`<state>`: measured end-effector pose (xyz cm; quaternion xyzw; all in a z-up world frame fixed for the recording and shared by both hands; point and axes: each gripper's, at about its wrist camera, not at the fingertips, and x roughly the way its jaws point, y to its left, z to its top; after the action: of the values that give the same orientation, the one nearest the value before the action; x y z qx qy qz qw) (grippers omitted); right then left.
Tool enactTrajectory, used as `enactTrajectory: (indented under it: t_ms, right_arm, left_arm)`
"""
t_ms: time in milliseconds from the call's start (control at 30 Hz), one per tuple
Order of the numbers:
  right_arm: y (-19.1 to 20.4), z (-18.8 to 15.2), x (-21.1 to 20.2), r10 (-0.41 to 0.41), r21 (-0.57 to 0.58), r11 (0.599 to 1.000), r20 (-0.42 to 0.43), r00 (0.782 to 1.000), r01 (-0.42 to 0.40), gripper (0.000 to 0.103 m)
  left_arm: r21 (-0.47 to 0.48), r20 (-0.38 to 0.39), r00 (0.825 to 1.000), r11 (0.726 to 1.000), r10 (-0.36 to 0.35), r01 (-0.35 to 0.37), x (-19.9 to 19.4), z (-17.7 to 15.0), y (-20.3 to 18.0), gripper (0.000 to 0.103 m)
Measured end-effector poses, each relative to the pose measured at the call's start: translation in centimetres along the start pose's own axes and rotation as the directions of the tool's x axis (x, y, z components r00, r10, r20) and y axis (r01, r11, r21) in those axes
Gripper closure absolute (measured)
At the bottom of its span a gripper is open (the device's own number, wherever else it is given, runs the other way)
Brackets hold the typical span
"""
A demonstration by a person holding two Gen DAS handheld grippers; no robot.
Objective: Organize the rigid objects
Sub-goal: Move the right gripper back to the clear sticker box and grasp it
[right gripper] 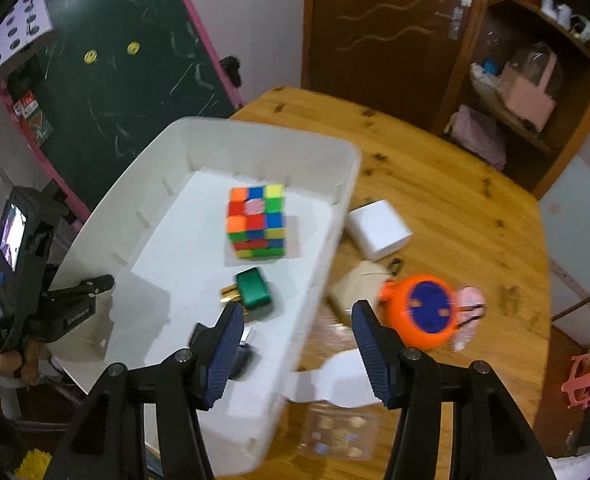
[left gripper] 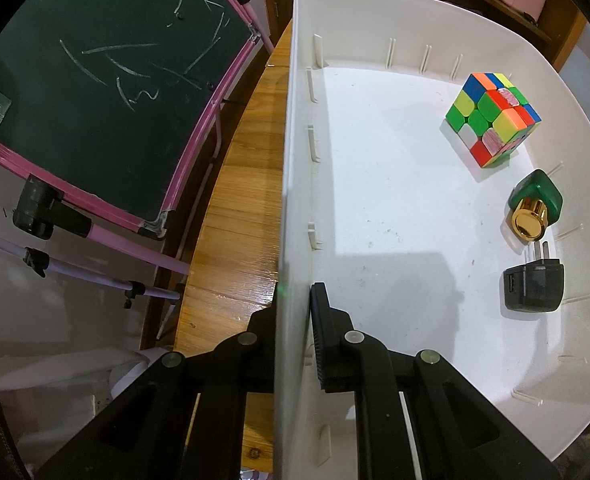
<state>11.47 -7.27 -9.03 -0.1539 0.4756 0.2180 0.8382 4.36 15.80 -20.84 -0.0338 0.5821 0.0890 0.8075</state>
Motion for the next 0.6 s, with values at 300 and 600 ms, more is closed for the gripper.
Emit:
enactTrajectory:
  t_ms: [300, 600]
  right_arm:
    - [-5.2, -0.1, -6.9, -0.090, 0.068, 0.994, 0.114, 0.989, 0.083, 0.046]
    - [-6.5, -2.8, -9.0, -0.096, 0.110, 0.991, 0.146, 0.985, 0.080, 0.033]
  left_arm:
    - [-0.004, 0.000, 1.000, 1.000, -0.003, 0.003, 0.0, 0.0, 0.1, 0.088]
    - [-0.004, 0.001, 1.000, 1.000, -0.003, 0.003, 0.0, 0.0, 0.2, 0.089]
